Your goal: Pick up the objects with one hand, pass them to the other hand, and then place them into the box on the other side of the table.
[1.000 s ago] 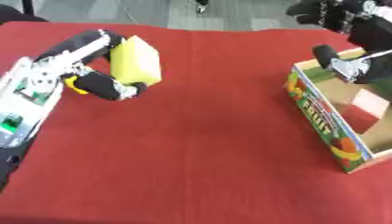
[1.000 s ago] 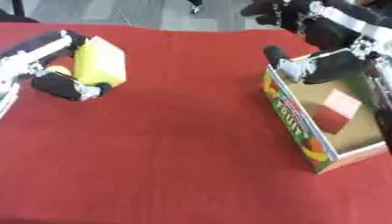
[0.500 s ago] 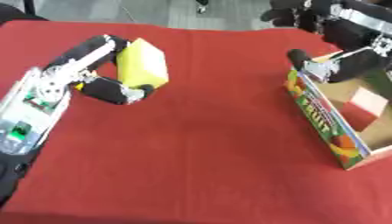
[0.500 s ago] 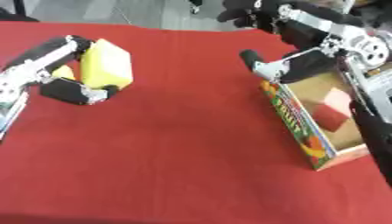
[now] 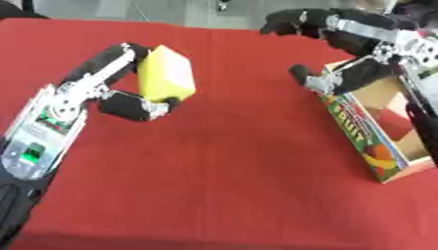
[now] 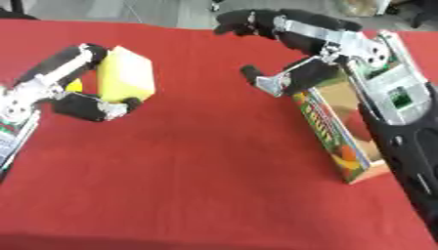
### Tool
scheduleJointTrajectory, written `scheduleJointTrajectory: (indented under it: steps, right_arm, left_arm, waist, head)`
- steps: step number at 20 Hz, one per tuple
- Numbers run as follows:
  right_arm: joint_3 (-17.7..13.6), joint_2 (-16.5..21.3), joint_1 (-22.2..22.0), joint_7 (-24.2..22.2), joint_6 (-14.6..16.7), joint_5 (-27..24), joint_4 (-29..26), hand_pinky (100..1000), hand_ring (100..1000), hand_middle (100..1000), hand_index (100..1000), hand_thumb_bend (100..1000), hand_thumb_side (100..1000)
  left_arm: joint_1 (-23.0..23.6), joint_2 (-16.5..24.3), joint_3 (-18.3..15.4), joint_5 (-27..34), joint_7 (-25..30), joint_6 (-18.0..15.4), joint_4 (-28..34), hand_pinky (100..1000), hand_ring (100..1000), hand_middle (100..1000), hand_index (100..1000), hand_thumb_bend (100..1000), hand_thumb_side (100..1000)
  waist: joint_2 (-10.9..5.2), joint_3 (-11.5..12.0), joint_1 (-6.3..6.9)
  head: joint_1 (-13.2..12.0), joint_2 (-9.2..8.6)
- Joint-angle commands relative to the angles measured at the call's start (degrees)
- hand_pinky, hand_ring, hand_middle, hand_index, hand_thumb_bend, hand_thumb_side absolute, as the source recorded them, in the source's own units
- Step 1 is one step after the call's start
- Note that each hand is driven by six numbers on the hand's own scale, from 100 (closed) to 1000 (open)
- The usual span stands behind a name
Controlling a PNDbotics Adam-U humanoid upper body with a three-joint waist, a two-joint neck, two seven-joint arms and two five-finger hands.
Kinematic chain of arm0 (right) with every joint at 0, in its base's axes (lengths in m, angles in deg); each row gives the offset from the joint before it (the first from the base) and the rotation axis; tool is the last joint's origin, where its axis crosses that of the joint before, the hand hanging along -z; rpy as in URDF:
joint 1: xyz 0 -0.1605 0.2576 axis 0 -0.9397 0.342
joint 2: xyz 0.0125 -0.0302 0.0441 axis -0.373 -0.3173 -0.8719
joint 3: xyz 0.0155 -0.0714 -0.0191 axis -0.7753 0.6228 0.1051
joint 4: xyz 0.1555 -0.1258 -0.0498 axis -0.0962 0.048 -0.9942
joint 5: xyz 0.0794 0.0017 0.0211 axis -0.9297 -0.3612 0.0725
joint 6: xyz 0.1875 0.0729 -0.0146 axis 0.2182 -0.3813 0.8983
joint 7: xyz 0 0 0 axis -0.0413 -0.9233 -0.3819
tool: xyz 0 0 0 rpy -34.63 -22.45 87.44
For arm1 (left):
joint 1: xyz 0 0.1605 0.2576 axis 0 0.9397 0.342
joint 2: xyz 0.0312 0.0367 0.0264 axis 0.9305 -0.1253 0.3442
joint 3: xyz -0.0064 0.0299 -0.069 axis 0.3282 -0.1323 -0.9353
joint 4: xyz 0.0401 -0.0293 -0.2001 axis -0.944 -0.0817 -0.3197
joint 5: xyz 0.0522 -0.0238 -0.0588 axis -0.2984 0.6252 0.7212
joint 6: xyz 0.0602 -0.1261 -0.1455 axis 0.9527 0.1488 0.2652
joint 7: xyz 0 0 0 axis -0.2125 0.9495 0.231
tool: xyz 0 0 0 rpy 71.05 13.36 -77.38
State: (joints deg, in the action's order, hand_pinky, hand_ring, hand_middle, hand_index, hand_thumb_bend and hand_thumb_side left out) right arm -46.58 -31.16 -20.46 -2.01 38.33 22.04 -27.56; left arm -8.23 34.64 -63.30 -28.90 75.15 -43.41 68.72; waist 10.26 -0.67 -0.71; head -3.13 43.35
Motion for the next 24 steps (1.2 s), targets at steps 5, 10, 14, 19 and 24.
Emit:
scheduleJointTrajectory:
  steps: [5,10,14,19,24]
  right_arm:
    - [0.58,-1.66,3.06,0.23,0.79,5.23,0.1,984,1000,882,1000,100,100]
    - [1.46,-3.74,3.84,1.19,-0.2,10.56,1.06,989,1000,868,1000,100,100]
    - [2.0,-5.62,3.97,1.85,-1.72,14.31,2.03,992,1000,851,1000,100,100]
    - [2.48,-6.57,3.6,0.88,-2.85,16.05,3.03,1000,1000,842,1000,159,135]
    - [2.78,-6.77,3.85,0.33,-3.57,14.82,2.25,1000,1000,841,1000,229,200]
  left_arm:
    - [-0.53,-1.21,0.21,-0.8,-1.88,-1.77,1.27,707,583,531,533,100,233]
    - [-0.44,-2.83,0.89,-2.63,-2.82,-2.9,2.06,707,583,530,532,100,220]
    - [-0.23,-4.51,1.21,-3.84,-3.44,-3.5,2.39,707,583,530,531,100,201]
    - [-0.23,-5.96,1.41,-7.59,-4.19,-4.37,2.11,707,587,532,529,100,161]
    - [-0.76,-7.62,1.7,-9.99,-4.45,-4.86,0.62,695,586,530,528,100,159]
  waist:
    - [-1.13,0.1,0.14]
    - [-0.95,0.34,0.17]
    - [-0.87,0.57,0.13]
    - [-0.73,0.74,0.02]
    - [-0.57,0.85,-0.01]
  head:
    - [0.39,0.54]
    - [0.26,-0.04]
    - [0.24,0.54]
    - [0.1,0.61]
    - [0.24,0.6]
